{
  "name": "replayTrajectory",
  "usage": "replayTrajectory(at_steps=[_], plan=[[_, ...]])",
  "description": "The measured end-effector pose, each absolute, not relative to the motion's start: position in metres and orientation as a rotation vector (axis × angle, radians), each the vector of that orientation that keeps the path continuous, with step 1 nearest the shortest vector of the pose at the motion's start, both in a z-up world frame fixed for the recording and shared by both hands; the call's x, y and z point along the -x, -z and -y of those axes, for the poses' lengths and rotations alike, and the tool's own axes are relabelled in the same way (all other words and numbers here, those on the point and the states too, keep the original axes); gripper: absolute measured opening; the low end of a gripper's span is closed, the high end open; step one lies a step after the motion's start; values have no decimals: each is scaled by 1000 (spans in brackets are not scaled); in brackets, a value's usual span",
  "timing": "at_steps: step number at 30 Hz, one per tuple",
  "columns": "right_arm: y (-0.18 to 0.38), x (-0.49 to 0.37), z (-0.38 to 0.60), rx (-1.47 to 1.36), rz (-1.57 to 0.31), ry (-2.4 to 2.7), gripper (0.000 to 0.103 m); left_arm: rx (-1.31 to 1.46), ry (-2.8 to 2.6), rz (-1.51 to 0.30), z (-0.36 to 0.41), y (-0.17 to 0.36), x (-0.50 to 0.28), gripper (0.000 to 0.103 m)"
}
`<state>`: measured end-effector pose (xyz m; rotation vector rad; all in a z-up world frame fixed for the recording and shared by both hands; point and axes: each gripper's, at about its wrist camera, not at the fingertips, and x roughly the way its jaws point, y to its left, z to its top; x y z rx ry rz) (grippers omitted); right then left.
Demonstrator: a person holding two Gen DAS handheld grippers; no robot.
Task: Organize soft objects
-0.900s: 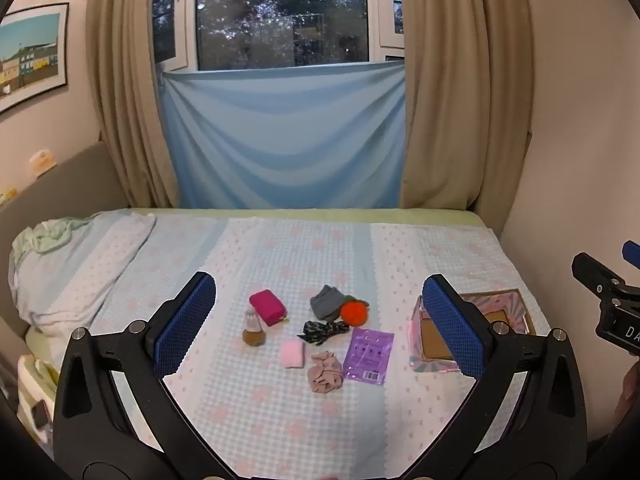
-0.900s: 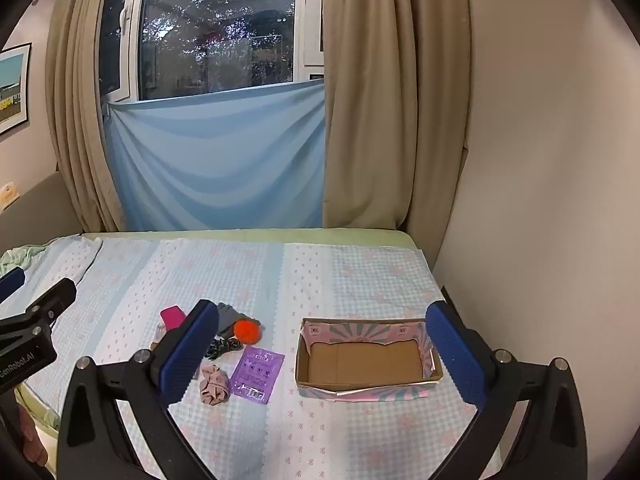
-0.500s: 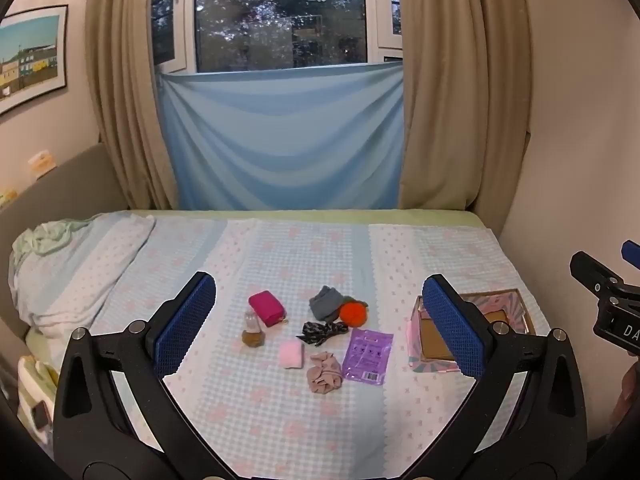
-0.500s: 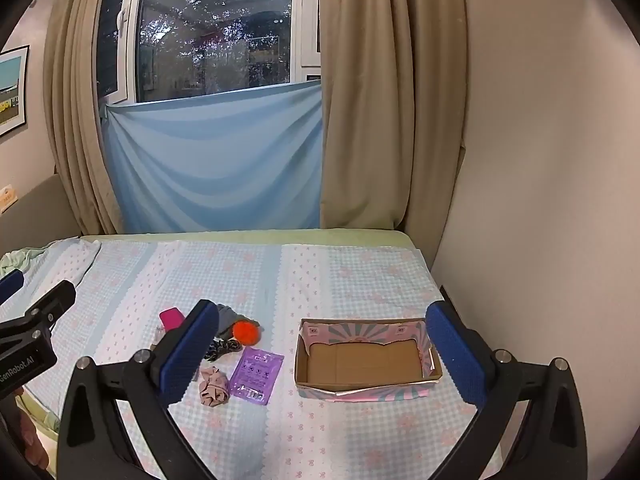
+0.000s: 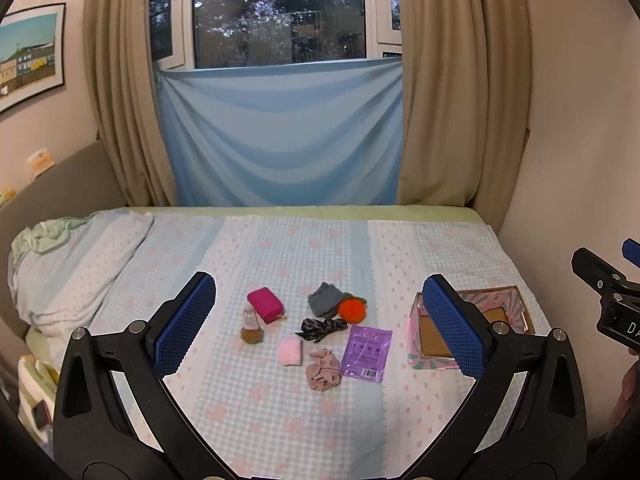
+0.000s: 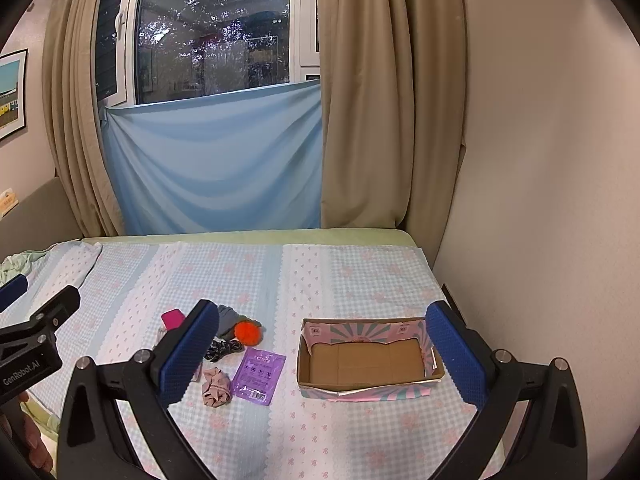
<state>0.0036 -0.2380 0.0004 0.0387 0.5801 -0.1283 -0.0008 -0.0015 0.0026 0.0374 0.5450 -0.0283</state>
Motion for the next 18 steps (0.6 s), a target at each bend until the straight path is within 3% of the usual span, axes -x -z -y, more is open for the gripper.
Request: replayTrajectory(at_steps=[18], plan=[[0,-5,237,-45,-583,130,103,-42,23,-554,-2,3,-2,103]])
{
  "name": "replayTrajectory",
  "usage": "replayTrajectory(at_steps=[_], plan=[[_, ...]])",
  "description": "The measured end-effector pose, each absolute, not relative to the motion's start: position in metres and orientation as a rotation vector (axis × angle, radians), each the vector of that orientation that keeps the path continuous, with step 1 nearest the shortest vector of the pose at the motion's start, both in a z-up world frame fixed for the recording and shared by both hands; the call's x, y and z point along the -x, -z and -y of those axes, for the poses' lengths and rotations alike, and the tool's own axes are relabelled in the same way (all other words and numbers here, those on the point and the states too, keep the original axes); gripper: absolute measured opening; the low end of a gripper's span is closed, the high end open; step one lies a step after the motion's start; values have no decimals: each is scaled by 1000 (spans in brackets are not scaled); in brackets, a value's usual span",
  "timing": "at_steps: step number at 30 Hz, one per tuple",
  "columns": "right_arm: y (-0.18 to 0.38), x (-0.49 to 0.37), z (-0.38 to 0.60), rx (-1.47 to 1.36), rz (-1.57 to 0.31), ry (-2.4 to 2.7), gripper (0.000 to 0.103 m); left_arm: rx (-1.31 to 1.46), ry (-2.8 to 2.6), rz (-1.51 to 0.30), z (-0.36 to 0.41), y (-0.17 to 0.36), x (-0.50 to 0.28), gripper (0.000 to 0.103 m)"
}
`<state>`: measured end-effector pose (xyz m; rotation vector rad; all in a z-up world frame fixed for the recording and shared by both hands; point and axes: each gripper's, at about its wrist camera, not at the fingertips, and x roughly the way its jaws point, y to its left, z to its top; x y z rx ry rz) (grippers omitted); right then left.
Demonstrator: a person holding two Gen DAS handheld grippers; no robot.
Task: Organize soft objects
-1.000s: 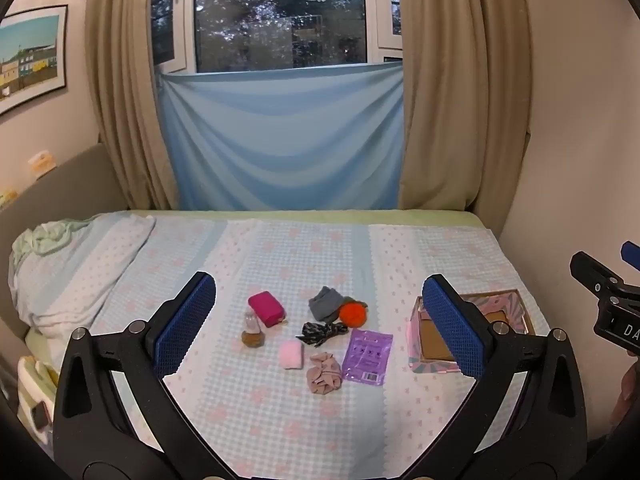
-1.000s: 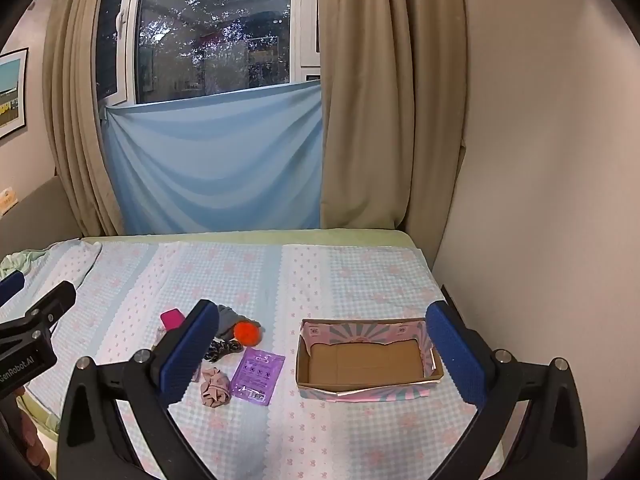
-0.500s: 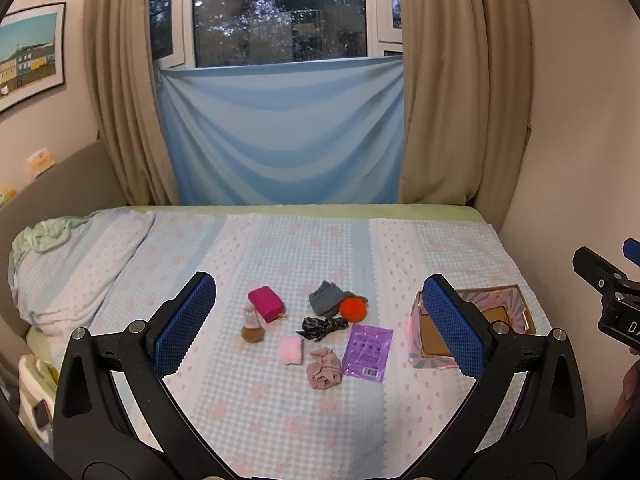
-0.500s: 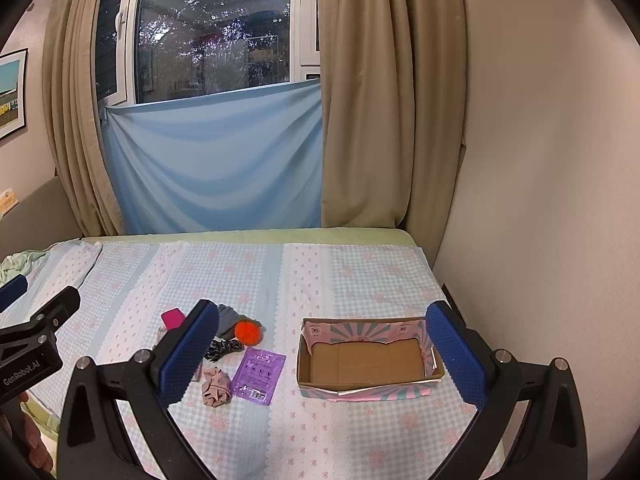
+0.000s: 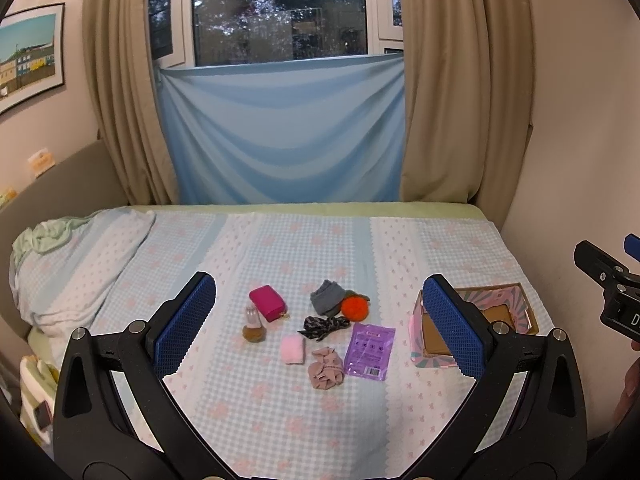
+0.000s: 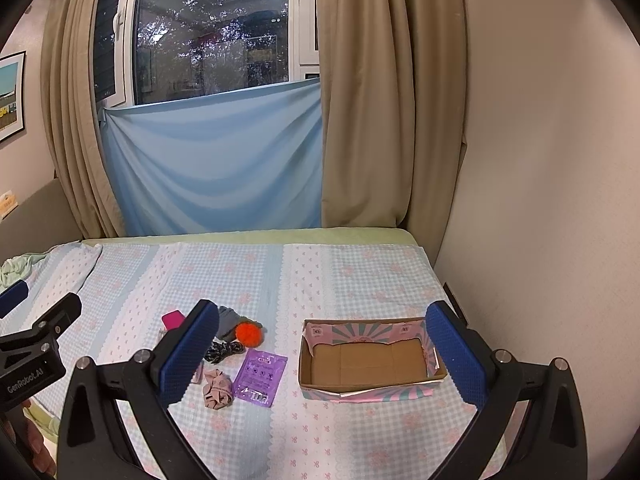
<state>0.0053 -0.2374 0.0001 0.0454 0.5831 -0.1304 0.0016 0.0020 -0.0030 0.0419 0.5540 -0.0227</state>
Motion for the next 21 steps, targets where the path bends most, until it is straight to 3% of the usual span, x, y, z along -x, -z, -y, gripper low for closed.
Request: replayTrajectory(at_steps=[21], plan=[[-1,-8,235,-45,-592,137,103,-37,26,-565,0,4,-7,103]])
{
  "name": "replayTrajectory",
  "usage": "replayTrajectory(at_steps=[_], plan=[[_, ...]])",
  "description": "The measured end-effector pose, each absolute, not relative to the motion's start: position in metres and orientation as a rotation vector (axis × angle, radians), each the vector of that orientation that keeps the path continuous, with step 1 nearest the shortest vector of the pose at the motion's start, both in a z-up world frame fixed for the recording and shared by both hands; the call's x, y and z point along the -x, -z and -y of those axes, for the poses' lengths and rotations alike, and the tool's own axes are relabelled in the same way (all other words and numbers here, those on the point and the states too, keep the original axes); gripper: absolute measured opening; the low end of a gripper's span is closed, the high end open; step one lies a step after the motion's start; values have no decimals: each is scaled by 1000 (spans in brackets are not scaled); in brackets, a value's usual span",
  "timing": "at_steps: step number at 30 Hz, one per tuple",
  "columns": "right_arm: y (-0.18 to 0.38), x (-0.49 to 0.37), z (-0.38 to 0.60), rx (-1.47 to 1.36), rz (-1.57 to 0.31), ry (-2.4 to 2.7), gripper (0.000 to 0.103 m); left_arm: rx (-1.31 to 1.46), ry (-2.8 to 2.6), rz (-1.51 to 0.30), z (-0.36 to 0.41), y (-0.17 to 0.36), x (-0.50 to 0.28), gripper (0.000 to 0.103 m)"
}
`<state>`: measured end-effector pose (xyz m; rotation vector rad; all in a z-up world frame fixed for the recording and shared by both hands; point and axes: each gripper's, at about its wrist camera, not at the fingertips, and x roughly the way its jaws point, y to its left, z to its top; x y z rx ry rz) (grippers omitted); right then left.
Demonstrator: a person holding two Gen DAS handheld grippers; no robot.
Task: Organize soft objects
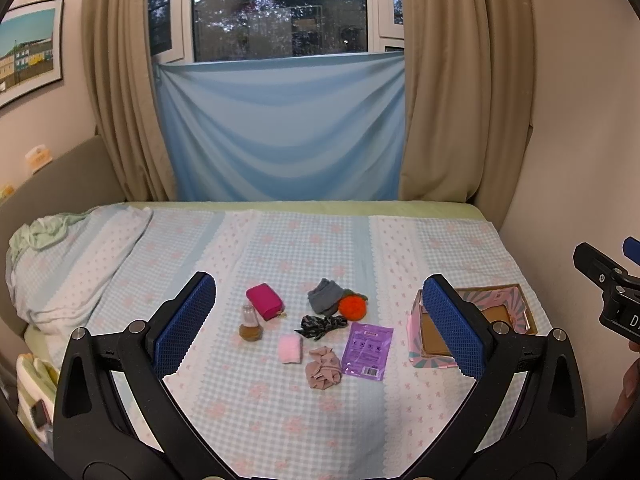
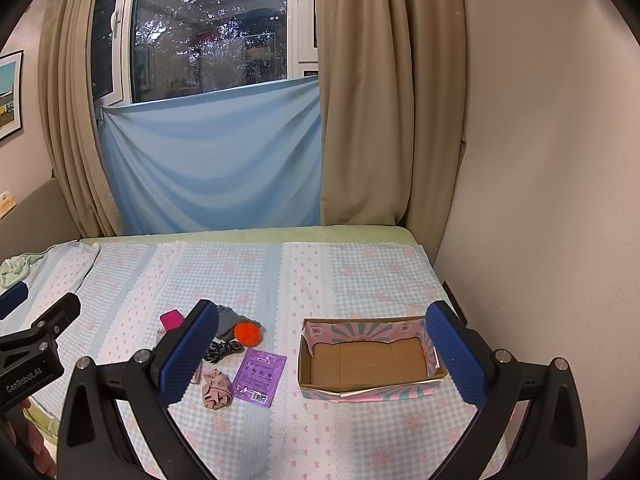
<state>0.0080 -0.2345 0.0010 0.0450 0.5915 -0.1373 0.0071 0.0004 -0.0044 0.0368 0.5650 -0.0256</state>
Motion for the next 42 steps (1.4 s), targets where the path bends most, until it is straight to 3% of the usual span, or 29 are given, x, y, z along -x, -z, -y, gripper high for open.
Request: replayTrajectory(at_steps=[26,42], plan=[[-3,-13,232,-46,-606,157,103,-44,13,-562,-3,8,-12,103],[29,-63,190,-108,-686,169,103,-7,16,-664,-68,33,-67,103]])
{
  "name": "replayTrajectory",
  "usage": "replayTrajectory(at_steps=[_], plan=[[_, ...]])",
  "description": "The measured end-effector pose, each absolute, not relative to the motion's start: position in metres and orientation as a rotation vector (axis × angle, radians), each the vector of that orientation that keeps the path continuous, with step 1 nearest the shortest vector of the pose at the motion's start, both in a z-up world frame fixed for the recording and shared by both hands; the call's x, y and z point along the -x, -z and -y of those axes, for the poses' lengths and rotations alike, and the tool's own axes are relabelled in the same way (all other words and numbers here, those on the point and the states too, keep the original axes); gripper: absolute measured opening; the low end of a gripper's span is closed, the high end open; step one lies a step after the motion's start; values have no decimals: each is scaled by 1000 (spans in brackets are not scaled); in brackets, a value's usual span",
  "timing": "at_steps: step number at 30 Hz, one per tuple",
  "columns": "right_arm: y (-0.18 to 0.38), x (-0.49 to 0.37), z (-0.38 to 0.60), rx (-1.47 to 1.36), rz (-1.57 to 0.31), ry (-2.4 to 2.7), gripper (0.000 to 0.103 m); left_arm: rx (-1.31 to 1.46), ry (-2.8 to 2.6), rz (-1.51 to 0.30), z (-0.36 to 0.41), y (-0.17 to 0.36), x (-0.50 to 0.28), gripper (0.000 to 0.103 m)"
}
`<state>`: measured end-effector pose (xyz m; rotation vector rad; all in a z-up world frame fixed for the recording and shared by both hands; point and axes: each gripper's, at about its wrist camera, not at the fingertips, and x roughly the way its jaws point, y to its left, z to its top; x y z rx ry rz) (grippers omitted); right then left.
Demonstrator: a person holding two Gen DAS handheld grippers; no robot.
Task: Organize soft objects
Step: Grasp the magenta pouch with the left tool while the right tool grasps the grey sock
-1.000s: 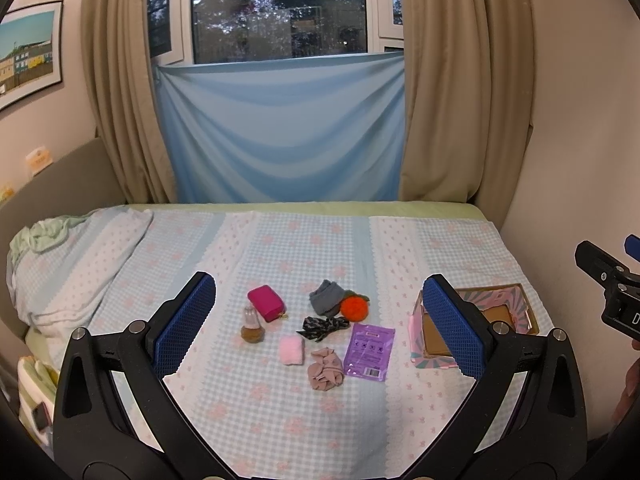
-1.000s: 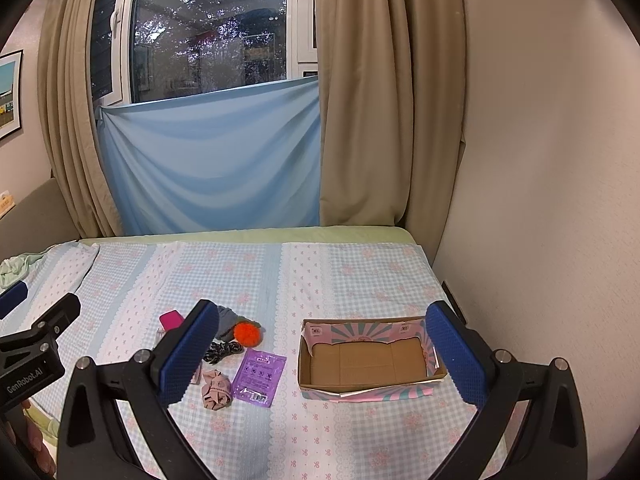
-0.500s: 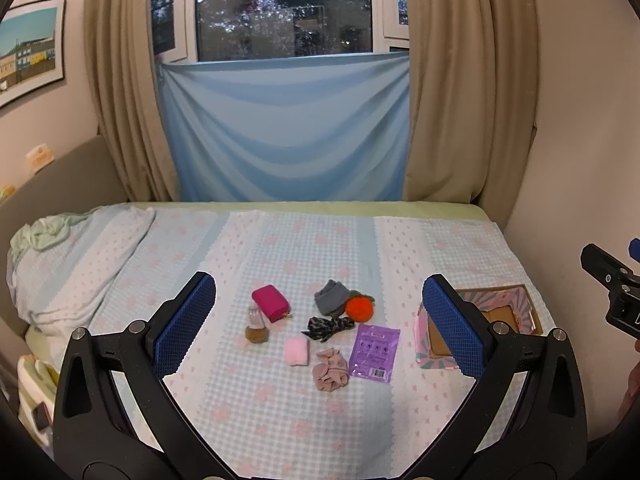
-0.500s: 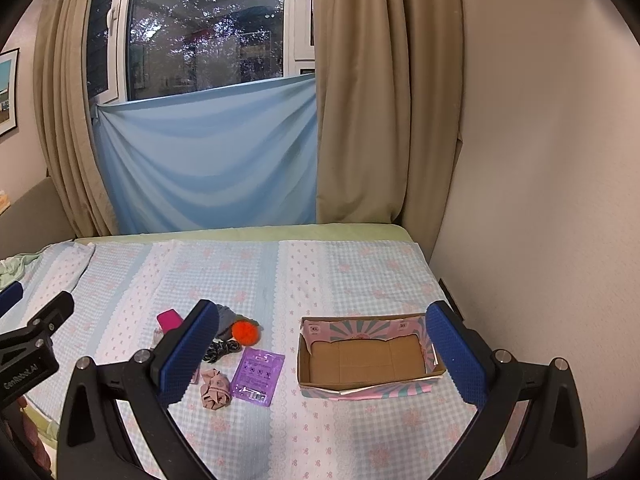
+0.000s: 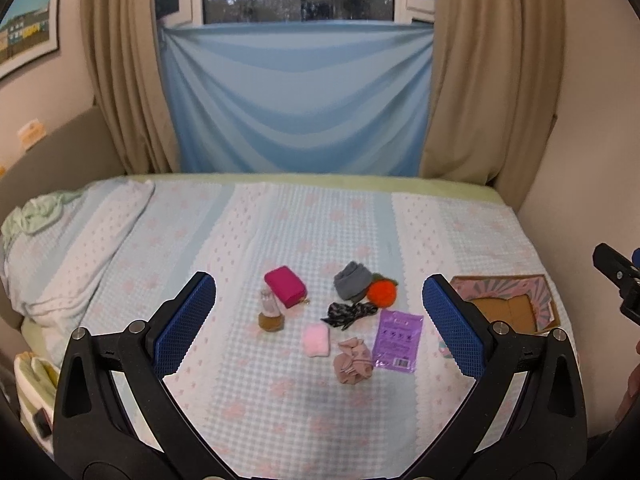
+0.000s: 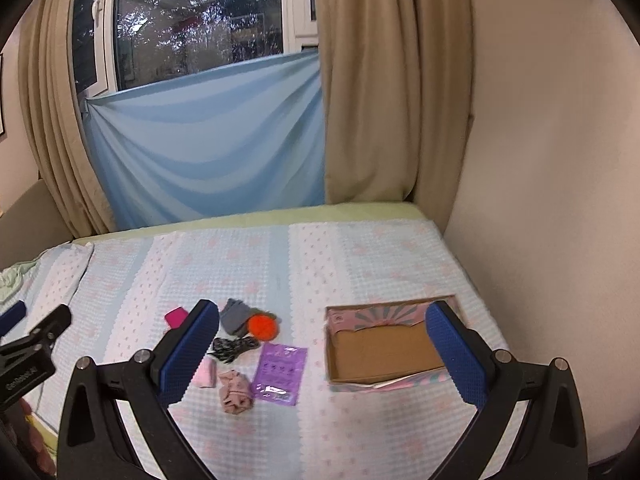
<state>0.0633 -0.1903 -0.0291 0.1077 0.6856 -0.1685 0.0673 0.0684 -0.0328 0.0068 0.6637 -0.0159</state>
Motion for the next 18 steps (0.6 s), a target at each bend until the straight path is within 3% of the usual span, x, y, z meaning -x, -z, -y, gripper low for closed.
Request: replayTrajectory(at_steps=[18], plan=[[151,-192,127,5,-832,-107,103,133,-110,-886,-127,177,-205,103]])
